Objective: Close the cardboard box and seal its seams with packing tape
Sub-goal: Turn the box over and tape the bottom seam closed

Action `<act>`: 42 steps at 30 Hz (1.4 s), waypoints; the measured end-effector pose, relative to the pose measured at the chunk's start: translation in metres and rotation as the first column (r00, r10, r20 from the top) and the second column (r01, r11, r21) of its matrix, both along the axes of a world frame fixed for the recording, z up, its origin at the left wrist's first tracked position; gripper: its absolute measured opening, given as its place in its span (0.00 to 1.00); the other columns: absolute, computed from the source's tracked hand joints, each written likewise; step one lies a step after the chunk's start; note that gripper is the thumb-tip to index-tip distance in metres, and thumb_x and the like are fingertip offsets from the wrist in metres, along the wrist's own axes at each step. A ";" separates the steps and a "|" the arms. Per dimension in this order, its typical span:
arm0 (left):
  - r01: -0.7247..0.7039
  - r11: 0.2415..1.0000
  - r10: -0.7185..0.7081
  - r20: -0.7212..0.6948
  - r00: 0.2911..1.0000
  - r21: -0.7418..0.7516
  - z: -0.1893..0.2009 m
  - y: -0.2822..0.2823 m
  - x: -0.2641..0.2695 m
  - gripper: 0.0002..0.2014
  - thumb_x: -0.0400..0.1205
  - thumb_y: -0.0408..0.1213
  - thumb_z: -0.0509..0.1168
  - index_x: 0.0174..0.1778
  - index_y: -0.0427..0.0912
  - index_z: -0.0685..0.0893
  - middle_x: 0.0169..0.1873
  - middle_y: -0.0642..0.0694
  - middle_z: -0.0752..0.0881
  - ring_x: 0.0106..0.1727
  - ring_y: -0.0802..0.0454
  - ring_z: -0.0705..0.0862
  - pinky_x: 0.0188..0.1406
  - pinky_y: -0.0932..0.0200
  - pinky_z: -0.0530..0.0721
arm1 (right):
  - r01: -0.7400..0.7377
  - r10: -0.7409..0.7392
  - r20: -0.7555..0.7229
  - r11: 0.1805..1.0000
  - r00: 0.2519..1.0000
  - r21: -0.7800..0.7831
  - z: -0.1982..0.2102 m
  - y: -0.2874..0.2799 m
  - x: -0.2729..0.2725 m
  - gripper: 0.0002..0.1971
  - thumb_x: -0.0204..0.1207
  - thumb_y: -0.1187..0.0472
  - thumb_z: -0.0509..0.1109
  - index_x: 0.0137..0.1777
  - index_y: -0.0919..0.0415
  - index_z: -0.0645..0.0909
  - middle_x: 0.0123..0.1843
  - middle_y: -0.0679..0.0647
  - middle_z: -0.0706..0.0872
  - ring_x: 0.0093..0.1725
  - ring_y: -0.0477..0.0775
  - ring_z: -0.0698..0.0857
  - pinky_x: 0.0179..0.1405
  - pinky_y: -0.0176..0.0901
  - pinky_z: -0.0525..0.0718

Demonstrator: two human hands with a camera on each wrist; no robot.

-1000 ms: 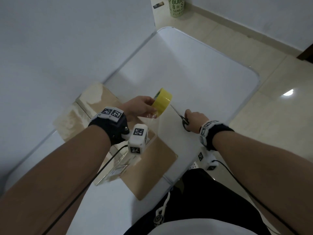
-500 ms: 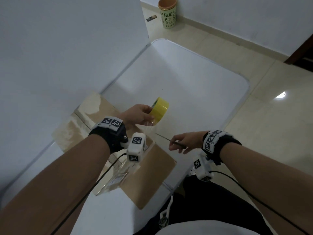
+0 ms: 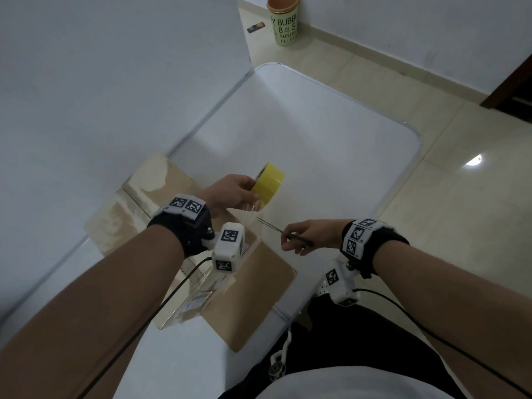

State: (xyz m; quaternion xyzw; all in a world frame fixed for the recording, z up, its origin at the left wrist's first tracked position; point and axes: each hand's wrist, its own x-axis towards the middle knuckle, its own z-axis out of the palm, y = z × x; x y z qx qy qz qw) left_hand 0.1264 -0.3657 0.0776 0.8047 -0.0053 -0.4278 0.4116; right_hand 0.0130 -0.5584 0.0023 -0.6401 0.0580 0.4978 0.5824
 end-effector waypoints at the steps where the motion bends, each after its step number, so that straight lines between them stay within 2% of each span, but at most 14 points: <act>1: 0.003 1.000 -0.003 0.002 1.000 0.001 0.000 0.000 0.000 0.15 0.81 0.25 0.67 0.64 0.32 0.81 0.55 0.35 0.88 0.47 0.44 0.90 0.43 0.61 0.90 | 0.012 -0.012 0.013 1.000 1.000 0.021 0.003 0.003 0.001 0.04 0.77 0.59 0.74 0.48 0.54 0.82 0.46 0.54 0.79 0.41 0.46 0.80 0.51 0.38 0.82; 8: 0.040 0.999 -0.041 0.042 0.998 0.035 -0.003 0.000 0.002 0.15 0.81 0.27 0.67 0.64 0.34 0.81 0.53 0.38 0.89 0.45 0.48 0.90 0.43 0.60 0.88 | -0.014 0.027 0.177 0.997 0.984 -0.074 0.017 0.020 0.009 0.09 0.73 0.48 0.76 0.47 0.51 0.84 0.41 0.55 0.80 0.39 0.50 0.80 0.33 0.37 0.80; 13: 0.030 0.999 -0.030 0.016 0.999 0.014 -0.004 0.001 0.001 0.14 0.80 0.28 0.68 0.63 0.36 0.82 0.53 0.39 0.88 0.50 0.45 0.90 0.51 0.56 0.89 | -0.032 0.059 0.217 0.992 0.974 -0.125 0.017 0.018 0.008 0.10 0.70 0.45 0.78 0.43 0.48 0.84 0.37 0.56 0.81 0.35 0.51 0.79 0.28 0.37 0.74; 17: -0.070 0.997 0.071 0.013 0.997 -0.042 -0.008 0.002 0.005 0.16 0.81 0.28 0.67 0.65 0.33 0.80 0.55 0.36 0.87 0.52 0.42 0.90 0.54 0.53 0.88 | -0.058 0.100 0.225 0.981 0.969 -0.183 0.017 0.015 0.010 0.11 0.69 0.46 0.78 0.38 0.50 0.83 0.31 0.52 0.81 0.28 0.48 0.78 0.31 0.38 0.78; 20: -0.189 0.977 0.191 0.012 0.982 -0.098 -0.010 0.004 0.009 0.16 0.83 0.28 0.66 0.67 0.32 0.78 0.57 0.32 0.86 0.51 0.41 0.90 0.53 0.54 0.89 | -0.028 0.092 0.224 0.961 0.970 -0.274 0.014 0.005 0.011 0.14 0.71 0.46 0.77 0.42 0.56 0.82 0.29 0.52 0.83 0.28 0.47 0.81 0.28 0.36 0.78; 23: -0.232 0.965 0.238 0.036 0.971 -0.120 -0.005 0.008 0.012 0.17 0.83 0.28 0.65 0.68 0.31 0.77 0.54 0.35 0.87 0.49 0.43 0.90 0.46 0.58 0.90 | 0.039 0.042 0.196 0.920 0.980 -0.390 0.002 -0.007 0.020 0.22 0.69 0.41 0.77 0.50 0.58 0.81 0.37 0.54 0.88 0.34 0.49 0.86 0.40 0.42 0.87; 26: -0.193 0.974 0.201 0.064 0.977 -0.114 0.007 0.016 0.013 0.17 0.83 0.29 0.66 0.67 0.32 0.78 0.54 0.36 0.87 0.51 0.41 0.89 0.47 0.58 0.90 | -0.032 0.152 0.175 0.836 0.973 -0.548 -0.012 -0.004 0.039 0.32 0.68 0.36 0.74 0.57 0.66 0.84 0.49 0.62 0.90 0.44 0.59 0.87 0.54 0.52 0.86; 27: -0.179 0.978 0.187 0.072 0.980 -0.109 0.012 0.019 0.012 0.16 0.83 0.29 0.66 0.67 0.32 0.79 0.53 0.37 0.87 0.51 0.42 0.90 0.47 0.57 0.90 | -0.049 0.186 0.172 0.805 0.967 -0.591 -0.016 0.000 0.047 0.33 0.69 0.35 0.74 0.55 0.68 0.85 0.50 0.64 0.90 0.45 0.60 0.86 0.50 0.51 0.85; 30: -0.146 0.986 0.154 0.101 0.983 -0.081 0.024 0.023 0.010 0.15 0.82 0.30 0.67 0.65 0.34 0.80 0.52 0.38 0.88 0.50 0.42 0.90 0.49 0.55 0.89 | -0.060 0.259 0.172 0.696 0.950 -0.716 -0.024 0.011 0.067 0.28 0.72 0.36 0.71 0.33 0.64 0.77 0.32 0.58 0.80 0.31 0.54 0.76 0.30 0.41 0.72; 32: -0.126 0.991 0.131 0.114 0.985 -0.054 0.030 0.026 0.009 0.16 0.82 0.30 0.68 0.65 0.35 0.81 0.53 0.37 0.89 0.51 0.41 0.90 0.52 0.51 0.89 | -0.055 0.270 0.165 0.655 0.949 -0.754 -0.030 0.017 0.077 0.27 0.73 0.36 0.69 0.29 0.60 0.71 0.28 0.54 0.74 0.27 0.52 0.71 0.24 0.39 0.67; 35: -0.095 0.995 0.096 0.132 0.987 -0.014 0.037 0.030 0.010 0.16 0.81 0.29 0.68 0.66 0.36 0.81 0.55 0.38 0.88 0.51 0.39 0.90 0.55 0.48 0.89 | -0.071 0.290 0.187 0.693 0.939 -0.718 -0.034 0.025 0.092 0.23 0.73 0.38 0.71 0.39 0.60 0.78 0.39 0.56 0.81 0.37 0.55 0.79 0.33 0.40 0.74; 38: -0.033 0.997 0.019 0.183 0.983 0.074 0.040 0.029 0.013 0.16 0.81 0.28 0.67 0.66 0.35 0.82 0.55 0.39 0.87 0.48 0.41 0.90 0.51 0.52 0.90 | 0.046 0.221 0.304 0.737 0.927 -0.675 -0.031 0.025 0.110 0.29 0.75 0.46 0.72 0.71 0.62 0.75 0.67 0.61 0.80 0.65 0.61 0.80 0.62 0.49 0.78; 40: 0.018 0.989 -0.050 0.219 0.974 0.146 0.040 0.027 0.016 0.15 0.81 0.28 0.67 0.64 0.36 0.82 0.54 0.38 0.87 0.45 0.42 0.90 0.48 0.52 0.90 | 0.346 0.017 0.567 0.777 0.824 -0.526 -0.016 0.026 0.123 0.23 0.80 0.52 0.68 0.71 0.62 0.76 0.69 0.63 0.78 0.66 0.61 0.80 0.66 0.50 0.76; 42: 0.077 0.969 -0.137 0.250 0.959 0.233 0.040 0.022 0.021 0.15 0.80 0.30 0.66 0.63 0.39 0.83 0.52 0.39 0.88 0.45 0.44 0.91 0.50 0.51 0.90 | 0.575 -0.189 0.783 0.780 0.592 -0.246 0.009 0.027 0.134 0.15 0.83 0.54 0.64 0.65 0.60 0.80 0.62 0.60 0.82 0.61 0.59 0.82 0.65 0.50 0.78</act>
